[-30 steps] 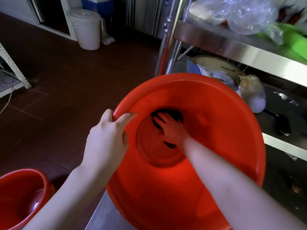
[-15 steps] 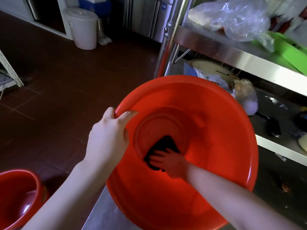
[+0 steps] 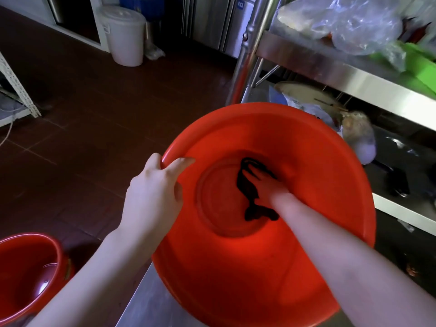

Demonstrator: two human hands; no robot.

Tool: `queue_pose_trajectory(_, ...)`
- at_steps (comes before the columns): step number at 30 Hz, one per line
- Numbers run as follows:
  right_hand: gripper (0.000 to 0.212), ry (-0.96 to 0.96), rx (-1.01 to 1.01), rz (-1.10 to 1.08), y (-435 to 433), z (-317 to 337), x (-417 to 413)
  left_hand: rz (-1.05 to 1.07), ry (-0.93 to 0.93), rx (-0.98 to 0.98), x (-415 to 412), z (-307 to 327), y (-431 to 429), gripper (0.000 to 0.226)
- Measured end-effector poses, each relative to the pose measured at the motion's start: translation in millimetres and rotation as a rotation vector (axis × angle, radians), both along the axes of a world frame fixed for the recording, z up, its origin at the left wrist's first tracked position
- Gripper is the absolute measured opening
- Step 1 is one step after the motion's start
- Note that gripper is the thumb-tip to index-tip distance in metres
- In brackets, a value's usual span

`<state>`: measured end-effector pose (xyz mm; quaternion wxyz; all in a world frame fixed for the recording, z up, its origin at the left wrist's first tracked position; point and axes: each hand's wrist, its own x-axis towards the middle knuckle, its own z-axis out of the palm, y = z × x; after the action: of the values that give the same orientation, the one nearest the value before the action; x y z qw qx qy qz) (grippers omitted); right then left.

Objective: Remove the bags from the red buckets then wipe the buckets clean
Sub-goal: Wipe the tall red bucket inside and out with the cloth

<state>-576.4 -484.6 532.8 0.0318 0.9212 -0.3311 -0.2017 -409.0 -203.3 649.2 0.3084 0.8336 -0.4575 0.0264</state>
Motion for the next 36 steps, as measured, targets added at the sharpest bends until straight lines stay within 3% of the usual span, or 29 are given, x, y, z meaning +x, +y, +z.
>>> queue_pose_trajectory(3, 0.093, 0.059, 0.002, -0.082, 27.2, -16.2, -25.6, 0.011, 0.05, -0.004, -10.2, 0.7, -7.8, 0.061)
queue_pose_trajectory(8, 0.071, -0.01, 0.179, 0.016, 95.9, -30.2, -30.3, 0.029, 0.049, -0.01, -27.5, 1.3, -5.6, 0.065)
queue_pose_trajectory(12, 0.043, -0.025, 0.389, 0.012, 123.3, -2.1, -8.8, 0.016, 0.04, 0.01, -29.1, -0.6, 5.4, 0.063)
queue_pose_trajectory(15, 0.045, -0.169, 0.429, 0.011, 134.3, 31.1, -0.3, 0.026, 0.101, 0.007, -29.7, -0.2, 10.0, 0.064)
queue_pose_trajectory(19, 0.055, -0.489, 0.337, 0.068, 153.8, 74.7, -17.2, 0.045, 0.231, -0.003, -32.9, 1.6, 18.1, 0.065)
queue_pose_trajectory(24, 0.071, -0.714, 0.149, 0.044, 177.3, 135.8, -62.9, 0.046, 0.294, 0.134, -27.7, 3.8, 34.8, 0.061)
queue_pose_trajectory(28, 0.069, -0.798, 0.026, -0.005, 198.9, 176.3, -84.6, 0.022, 0.377, 0.237, -29.7, 6.5, 49.2, 0.068)
queue_pose_trajectory(36, 0.07, -0.891, -0.091, -0.07, 251.2, 200.1, -115.1, -0.022, 0.56, 0.219, -55.6, 16.5, 68.8, 0.065)
